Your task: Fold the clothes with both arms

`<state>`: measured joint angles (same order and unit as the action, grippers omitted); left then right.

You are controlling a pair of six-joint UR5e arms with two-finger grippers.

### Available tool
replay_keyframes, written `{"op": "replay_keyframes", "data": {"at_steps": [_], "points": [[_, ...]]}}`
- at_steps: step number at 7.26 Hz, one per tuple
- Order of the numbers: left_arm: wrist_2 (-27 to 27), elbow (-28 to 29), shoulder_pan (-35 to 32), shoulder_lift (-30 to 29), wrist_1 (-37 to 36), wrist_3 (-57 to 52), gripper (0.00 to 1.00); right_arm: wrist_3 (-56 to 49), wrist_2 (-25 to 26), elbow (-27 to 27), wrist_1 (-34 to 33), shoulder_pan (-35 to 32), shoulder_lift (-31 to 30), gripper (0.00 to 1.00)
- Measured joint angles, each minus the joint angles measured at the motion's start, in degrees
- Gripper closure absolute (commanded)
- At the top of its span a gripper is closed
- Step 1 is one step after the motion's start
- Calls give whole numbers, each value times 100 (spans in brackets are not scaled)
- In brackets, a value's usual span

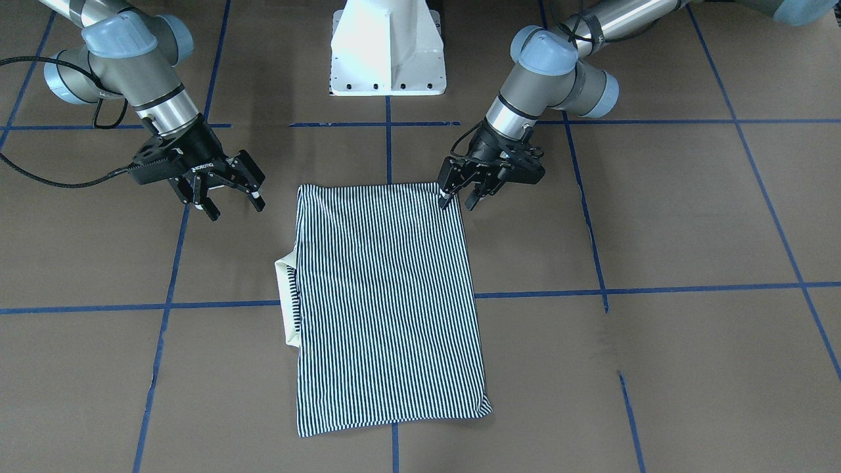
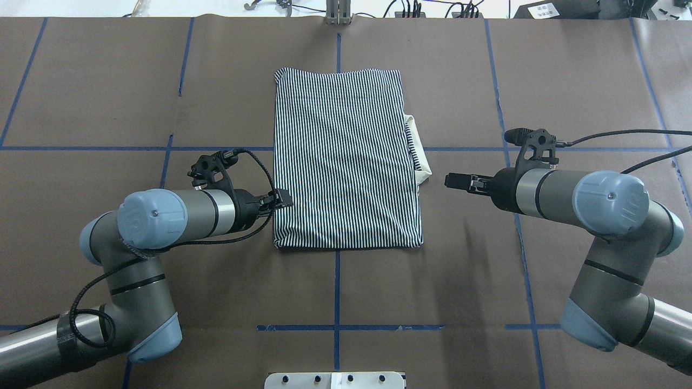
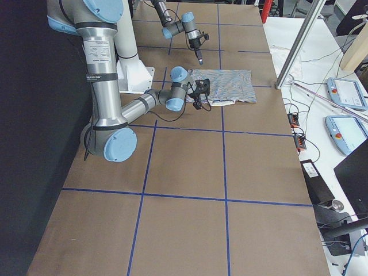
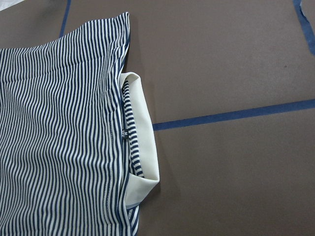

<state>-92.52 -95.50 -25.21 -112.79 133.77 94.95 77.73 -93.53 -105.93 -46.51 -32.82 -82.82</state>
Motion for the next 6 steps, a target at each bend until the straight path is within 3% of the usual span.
{"op": "replay_keyframes", "data": {"at_steps": [6], "points": [[68, 37, 229, 85, -7, 294, 33, 22, 11, -5, 2, -3, -6, 0]]}}
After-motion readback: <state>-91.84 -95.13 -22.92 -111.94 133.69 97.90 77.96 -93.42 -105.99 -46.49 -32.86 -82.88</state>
